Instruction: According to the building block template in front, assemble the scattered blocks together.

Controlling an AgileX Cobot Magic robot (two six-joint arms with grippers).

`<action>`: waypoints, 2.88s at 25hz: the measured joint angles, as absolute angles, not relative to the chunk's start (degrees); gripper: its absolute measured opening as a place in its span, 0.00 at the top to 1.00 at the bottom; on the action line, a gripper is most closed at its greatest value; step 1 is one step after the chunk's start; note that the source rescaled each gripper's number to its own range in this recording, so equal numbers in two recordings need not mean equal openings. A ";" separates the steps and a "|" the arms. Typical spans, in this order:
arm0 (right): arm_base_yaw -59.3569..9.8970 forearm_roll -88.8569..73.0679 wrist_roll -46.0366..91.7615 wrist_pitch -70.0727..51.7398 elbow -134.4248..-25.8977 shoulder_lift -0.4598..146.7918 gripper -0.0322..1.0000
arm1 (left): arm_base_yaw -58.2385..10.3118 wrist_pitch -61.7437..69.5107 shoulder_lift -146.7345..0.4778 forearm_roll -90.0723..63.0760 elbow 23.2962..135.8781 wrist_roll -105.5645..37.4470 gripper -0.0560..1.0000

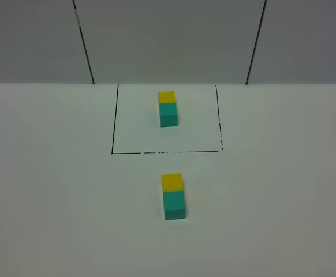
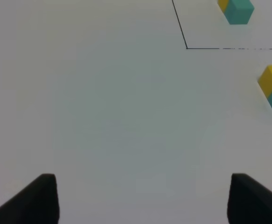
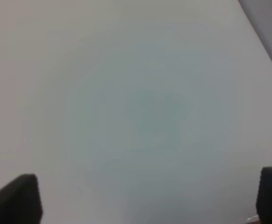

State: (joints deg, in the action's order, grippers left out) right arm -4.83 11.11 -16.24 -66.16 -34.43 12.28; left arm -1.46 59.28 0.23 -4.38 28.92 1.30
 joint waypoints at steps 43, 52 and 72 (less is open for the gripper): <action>0.86 9.06 -14.75 -61.01 -28.61 3.06 0.46 | -1.46 59.28 0.23 -4.38 28.92 1.30 0.34; 0.86 8.97 -14.75 -60.96 -28.61 3.06 0.46 | -1.46 59.28 0.23 -4.38 28.92 1.30 0.34; 0.86 8.83 -14.75 -60.96 -28.61 3.06 0.46 | -1.46 59.28 0.23 -4.38 28.92 1.30 0.34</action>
